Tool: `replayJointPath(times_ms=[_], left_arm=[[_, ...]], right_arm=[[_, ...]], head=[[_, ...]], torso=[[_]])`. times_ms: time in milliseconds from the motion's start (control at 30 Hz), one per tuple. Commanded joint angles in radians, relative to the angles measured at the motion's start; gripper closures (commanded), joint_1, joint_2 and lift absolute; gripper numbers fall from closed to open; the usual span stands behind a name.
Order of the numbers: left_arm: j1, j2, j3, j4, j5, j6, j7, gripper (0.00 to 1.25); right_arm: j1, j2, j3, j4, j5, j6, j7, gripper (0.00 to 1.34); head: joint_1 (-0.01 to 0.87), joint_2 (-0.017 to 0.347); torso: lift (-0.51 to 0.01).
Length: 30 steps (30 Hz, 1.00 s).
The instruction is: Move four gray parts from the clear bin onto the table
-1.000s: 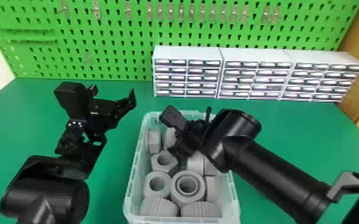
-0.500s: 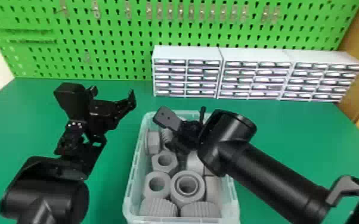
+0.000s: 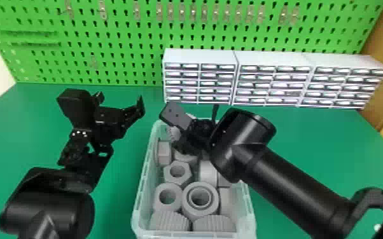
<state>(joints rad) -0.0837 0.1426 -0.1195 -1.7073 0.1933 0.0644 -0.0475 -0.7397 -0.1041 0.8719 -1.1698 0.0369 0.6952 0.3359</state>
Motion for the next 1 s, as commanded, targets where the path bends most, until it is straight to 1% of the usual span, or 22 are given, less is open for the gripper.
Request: replayJointPath(times_ms=[0,200,333,533,733,967], left_arm=[[0.002,0.000,0.001,0.000,0.000,0.000,0.000,0.12],[0.006,0.000,0.004,-0.002,0.000,0.000,0.000,0.12],[0.009,0.000,0.008,-0.002,0.000,0.000,0.000,0.12],[0.010,0.000,0.014,-0.003,-0.002,0.000,-0.008,0.12],[0.015,0.000,0.021,-0.008,-0.002,0.003,-0.011,0.12],[0.013,0.000,0.020,-0.009,-0.003,0.008,-0.012,0.12]], right_arm=[[0.016,-0.005,-0.047,-0.063,0.017,0.004,0.000,1.21],[0.048,-0.014,-0.120,-0.177,0.075,0.049,0.000,1.21],[0.075,-0.028,-0.172,-0.264,0.130,0.096,0.000,1.21],[0.128,-0.048,-0.255,-0.364,0.195,0.158,0.000,1.21],[0.191,-0.063,-0.344,-0.439,0.252,0.228,0.000,1.21],[0.264,-0.069,-0.455,-0.473,0.258,0.291,0.000,1.21]], head=[[0.686,0.026],[0.686,0.026],[0.686,0.026],[0.686,0.026],[0.686,0.026],[0.686,0.026]], torso=[[-0.050],[-0.050],[-0.050],[-0.050],[-0.050],[-0.050]])
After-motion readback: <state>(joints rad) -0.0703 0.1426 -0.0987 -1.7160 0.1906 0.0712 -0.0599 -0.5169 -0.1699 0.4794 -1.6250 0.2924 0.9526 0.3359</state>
